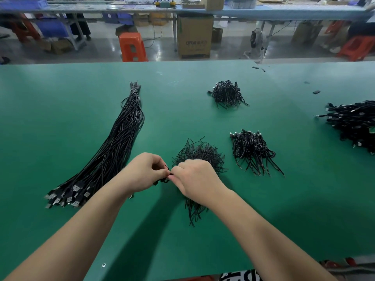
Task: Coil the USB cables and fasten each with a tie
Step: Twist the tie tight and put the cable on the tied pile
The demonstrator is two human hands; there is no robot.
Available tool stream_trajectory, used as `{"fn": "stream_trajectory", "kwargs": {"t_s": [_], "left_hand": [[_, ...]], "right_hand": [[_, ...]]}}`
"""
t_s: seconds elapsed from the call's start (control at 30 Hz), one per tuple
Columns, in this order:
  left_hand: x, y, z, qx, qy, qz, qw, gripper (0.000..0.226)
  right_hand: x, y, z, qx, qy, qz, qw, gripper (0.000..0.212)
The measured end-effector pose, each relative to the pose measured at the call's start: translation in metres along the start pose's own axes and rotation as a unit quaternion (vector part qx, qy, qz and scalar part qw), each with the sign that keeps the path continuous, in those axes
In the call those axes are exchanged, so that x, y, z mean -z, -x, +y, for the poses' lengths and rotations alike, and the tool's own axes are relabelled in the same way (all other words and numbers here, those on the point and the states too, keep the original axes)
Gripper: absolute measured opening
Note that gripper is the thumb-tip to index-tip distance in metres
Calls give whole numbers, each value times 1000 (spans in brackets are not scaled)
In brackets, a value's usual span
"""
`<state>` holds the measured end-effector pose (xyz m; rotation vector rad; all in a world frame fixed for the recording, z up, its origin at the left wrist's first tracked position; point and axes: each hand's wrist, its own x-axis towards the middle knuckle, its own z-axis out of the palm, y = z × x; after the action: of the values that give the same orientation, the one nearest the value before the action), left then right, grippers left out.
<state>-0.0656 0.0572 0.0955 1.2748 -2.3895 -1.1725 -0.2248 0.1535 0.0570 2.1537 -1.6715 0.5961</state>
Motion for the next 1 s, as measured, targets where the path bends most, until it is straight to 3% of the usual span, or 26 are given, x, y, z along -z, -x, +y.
{"fn": "stream_trajectory", "kwargs": {"t_s": [0.1, 0.2, 0.27, 0.33, 0.4, 0.57, 0.67, 0.77, 0.87, 1.0], "left_hand": [[-1, -2, -8, 15, 5, 42, 999, 14], [1, -4, -18, 43, 87, 102, 990, 15], [-1, -3, -19, 53, 201, 132, 969, 15], [-4, 0, -16, 51, 266, 146, 951, 14], [-10, 2, -10, 33, 275, 137, 951, 13], [-19, 4, 4, 12, 296, 114, 948, 9], [-16, 6, 5, -31, 220, 114, 968, 8], [-14, 10, 3, -139, 72, 131, 979, 12], [-14, 13, 3, -286, -115, 187, 933, 10], [-19, 14, 5, -364, -306, 213, 853, 12]], "right_hand": [[3, -4, 3, -82, 3, 48, 996, 37], [7, -7, 2, -245, -81, 94, 962, 55], [10, -10, 1, -357, -252, 27, 899, 48], [11, -14, 3, -420, -437, -55, 794, 33], [8, -17, 3, -433, -524, -66, 730, 25], [6, -19, 6, -409, -579, -43, 704, 12], [8, -17, 10, -415, -594, -59, 686, 9], [11, -17, 11, -427, -665, -97, 605, 14], [12, -19, 11, -478, -698, -109, 522, 13], [11, -18, 11, -505, -694, -119, 498, 12]]}}
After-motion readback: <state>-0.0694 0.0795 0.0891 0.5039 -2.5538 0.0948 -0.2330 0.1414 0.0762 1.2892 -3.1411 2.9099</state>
